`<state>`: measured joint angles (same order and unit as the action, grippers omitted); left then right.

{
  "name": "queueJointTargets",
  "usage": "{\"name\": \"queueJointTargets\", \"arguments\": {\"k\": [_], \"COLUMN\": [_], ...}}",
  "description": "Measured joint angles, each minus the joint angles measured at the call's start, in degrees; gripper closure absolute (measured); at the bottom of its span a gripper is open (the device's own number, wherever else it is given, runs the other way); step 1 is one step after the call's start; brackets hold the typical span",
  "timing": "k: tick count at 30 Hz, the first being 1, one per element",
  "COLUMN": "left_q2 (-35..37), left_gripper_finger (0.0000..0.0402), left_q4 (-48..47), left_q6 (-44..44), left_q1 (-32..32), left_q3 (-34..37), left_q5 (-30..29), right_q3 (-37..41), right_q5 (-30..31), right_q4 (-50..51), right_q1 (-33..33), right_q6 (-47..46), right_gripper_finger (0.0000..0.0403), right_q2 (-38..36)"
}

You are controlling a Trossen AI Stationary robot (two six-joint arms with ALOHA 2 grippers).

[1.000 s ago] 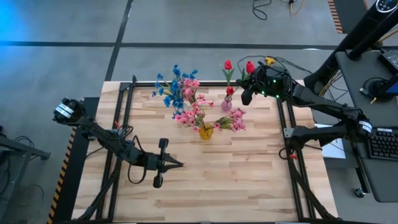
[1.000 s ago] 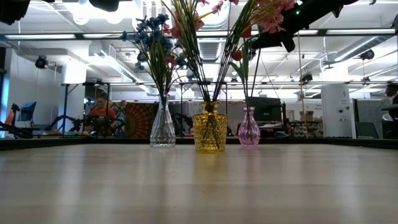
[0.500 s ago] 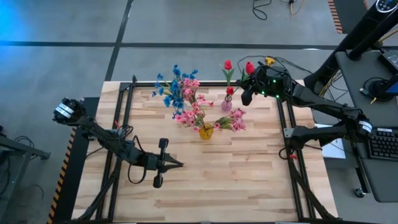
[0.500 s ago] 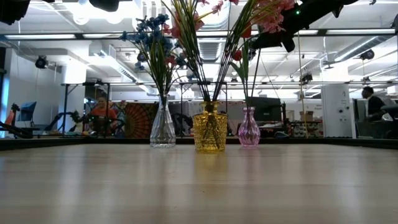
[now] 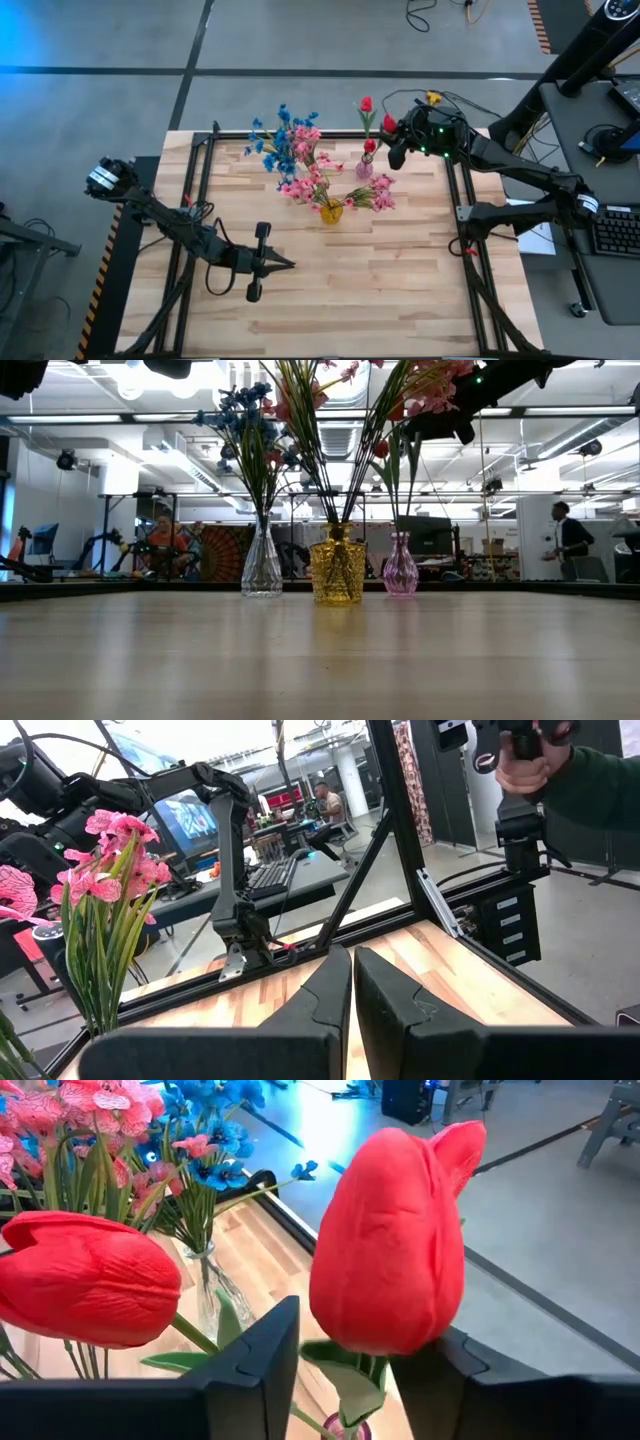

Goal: Sort flowers into vase by color
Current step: Put the red tulip into violet vase, then return to Home Position

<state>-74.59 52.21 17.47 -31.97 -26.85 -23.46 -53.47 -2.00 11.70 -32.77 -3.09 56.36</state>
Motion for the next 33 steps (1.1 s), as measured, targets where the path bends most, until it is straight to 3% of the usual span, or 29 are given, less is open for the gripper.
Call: {"name": "queueJointTargets", "arguments": {"k": [16, 33], "left_q2": [0.0, 0.0], "left_gripper_finger": [0.0401, 0.0401], "left_q4": [0.0, 1.6], "left_q6": [-0.5, -0.7], "left_q1": [0.0, 0.0], "left_q3": [0.0, -0.3], "left_q5": [0.0, 0.0], "right_q3": [-6.0, -16.8], "right_q5": [0.0, 0.2], "right_q4": [11.7, 20.8], "right_q1": [0.0, 0.7], "right_q6": [-0.3, -1.0], "right_gripper_finger": [0.0218, 0.0220], "right_q2": [-1.1, -4.3]}}
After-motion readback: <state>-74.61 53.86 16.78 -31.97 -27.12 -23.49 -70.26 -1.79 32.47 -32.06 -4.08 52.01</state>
